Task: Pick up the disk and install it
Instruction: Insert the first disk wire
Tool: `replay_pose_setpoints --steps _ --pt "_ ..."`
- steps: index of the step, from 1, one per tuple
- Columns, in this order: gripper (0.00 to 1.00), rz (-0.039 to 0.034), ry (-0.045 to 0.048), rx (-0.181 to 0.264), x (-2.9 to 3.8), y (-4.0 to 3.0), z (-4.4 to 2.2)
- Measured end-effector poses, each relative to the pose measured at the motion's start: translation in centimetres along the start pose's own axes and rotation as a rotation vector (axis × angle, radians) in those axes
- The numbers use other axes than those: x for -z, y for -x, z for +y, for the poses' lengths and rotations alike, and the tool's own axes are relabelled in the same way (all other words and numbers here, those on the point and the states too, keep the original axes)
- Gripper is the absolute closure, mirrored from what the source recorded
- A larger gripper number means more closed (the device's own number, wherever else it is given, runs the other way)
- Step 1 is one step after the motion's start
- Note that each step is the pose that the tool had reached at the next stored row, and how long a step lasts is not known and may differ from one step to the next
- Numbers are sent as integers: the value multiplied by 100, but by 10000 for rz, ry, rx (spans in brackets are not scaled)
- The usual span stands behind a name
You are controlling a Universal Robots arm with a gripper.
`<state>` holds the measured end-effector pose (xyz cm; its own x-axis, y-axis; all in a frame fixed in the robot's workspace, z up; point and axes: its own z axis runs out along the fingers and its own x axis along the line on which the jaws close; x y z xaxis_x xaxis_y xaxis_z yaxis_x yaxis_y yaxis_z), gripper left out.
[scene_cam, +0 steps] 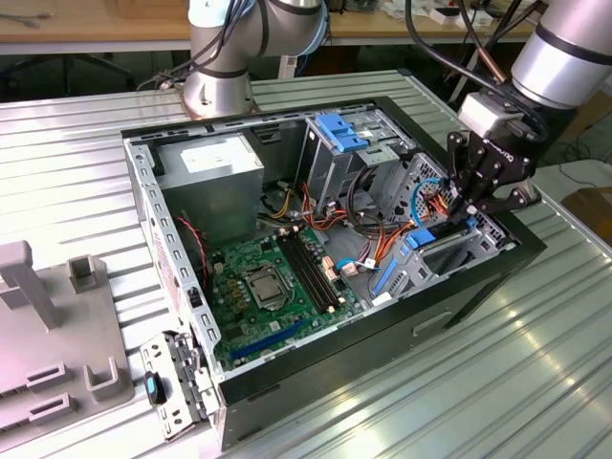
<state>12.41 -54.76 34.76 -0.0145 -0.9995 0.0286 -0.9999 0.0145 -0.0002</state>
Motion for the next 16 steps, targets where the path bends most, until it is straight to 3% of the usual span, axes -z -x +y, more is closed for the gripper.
replay_pose_setpoints --steps 16 --pt "83 -2 -1 37 -29 -1 0"
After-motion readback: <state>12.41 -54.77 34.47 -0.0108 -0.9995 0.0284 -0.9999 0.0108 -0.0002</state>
